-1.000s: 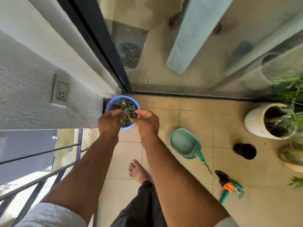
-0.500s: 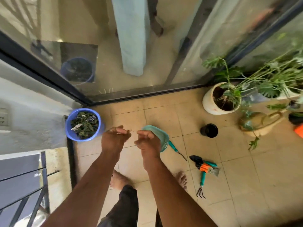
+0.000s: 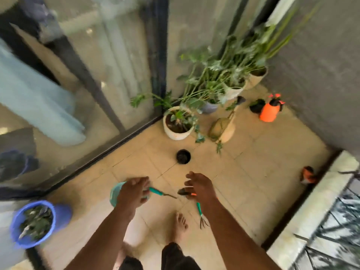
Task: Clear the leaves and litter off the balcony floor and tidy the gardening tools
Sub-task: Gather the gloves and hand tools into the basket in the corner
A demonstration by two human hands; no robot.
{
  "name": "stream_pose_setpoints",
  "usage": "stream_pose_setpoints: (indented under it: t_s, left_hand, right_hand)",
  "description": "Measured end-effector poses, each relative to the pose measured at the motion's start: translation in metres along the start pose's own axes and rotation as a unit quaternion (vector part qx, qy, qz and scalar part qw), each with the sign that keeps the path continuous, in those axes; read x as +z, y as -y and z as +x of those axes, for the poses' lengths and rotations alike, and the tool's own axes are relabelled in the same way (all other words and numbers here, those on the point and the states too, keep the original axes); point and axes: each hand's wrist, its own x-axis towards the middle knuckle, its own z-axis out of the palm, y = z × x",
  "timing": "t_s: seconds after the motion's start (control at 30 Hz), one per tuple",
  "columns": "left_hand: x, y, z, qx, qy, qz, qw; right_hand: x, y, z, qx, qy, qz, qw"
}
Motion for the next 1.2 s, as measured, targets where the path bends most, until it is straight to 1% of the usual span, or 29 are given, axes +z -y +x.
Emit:
stream_pose_setpoints:
  t_s: [0.1,0.17,0.23,0.3,0.43,0.63,0.77,0.97,1.2]
  left_hand:
    - [0.039,-0.027,-0.024,0.032,0.038,0.044,0.998]
    - [0.059,-0.044,-0.041,0.057,0.057,0.077,0.994]
    - [0.073,-0.059,-0.052,0.078,0.080,0.110,0.988]
    - [0.084,-0.075,-0.062,0.102,0.111,0.147,0.978]
    - [0.097,-0.099,-0.081,0.113,0.146,0.171,0.968]
    - [0.128,-0.119,-0.096,0.114,0.198,0.191,0.954]
    - [0.150,-0.122,-0.105,0.110,0.235,0.207,0.943]
    - [0.184,-0.115,-0.111,0.100,0.285,0.234,0.924]
    - [0.234,-0.130,-0.127,0.120,0.295,0.242,0.917]
  right_hand:
    - [-0.073,0.020,-0.023,-0.053,-0.072,0.061,0.994]
    - [-0.109,0.024,-0.040,-0.077,-0.110,0.101,0.986]
    - [-0.132,0.025,-0.057,-0.093,-0.138,0.132,0.977]
    - [-0.149,0.023,-0.078,-0.097,-0.149,0.173,0.969]
    - [-0.163,0.016,-0.124,-0.105,-0.163,0.242,0.951]
    - [-0.175,0.015,-0.160,-0.131,-0.181,0.288,0.931]
    - [-0.183,0.008,-0.178,-0.147,-0.191,0.295,0.925]
    - [-0.197,0.003,-0.179,-0.147,-0.215,0.318,0.912]
    - [-0.220,0.046,-0.156,-0.162,-0.190,0.302,0.920]
